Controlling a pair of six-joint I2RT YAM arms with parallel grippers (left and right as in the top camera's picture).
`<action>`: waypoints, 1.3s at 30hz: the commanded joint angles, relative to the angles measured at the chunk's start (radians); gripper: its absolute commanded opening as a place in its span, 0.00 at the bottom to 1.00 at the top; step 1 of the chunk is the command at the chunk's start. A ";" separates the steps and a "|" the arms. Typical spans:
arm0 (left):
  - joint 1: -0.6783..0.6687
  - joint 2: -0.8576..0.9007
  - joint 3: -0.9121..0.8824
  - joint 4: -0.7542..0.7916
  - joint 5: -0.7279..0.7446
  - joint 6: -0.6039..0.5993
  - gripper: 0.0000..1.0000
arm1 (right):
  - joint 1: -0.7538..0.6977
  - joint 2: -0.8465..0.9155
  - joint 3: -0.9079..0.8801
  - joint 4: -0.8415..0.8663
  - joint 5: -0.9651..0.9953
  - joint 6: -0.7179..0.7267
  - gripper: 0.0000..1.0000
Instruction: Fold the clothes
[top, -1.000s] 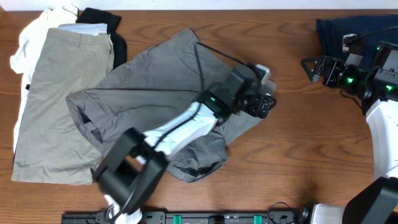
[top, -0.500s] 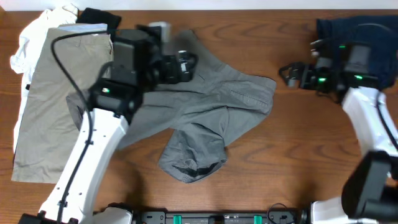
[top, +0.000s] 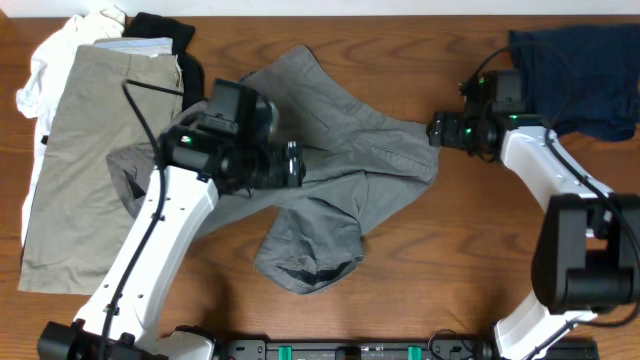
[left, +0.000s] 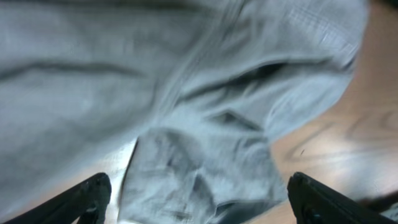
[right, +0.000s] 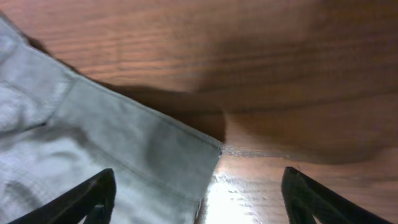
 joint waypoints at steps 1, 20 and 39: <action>-0.004 0.002 -0.011 -0.023 -0.072 0.020 0.90 | 0.018 0.044 0.016 0.007 0.026 0.040 0.80; -0.004 0.009 -0.011 0.054 -0.121 0.019 0.89 | -0.003 0.102 0.016 0.080 0.021 0.073 0.01; -0.005 0.156 -0.011 0.134 -0.119 0.019 0.89 | -0.342 -0.282 0.017 -0.226 0.018 0.026 0.01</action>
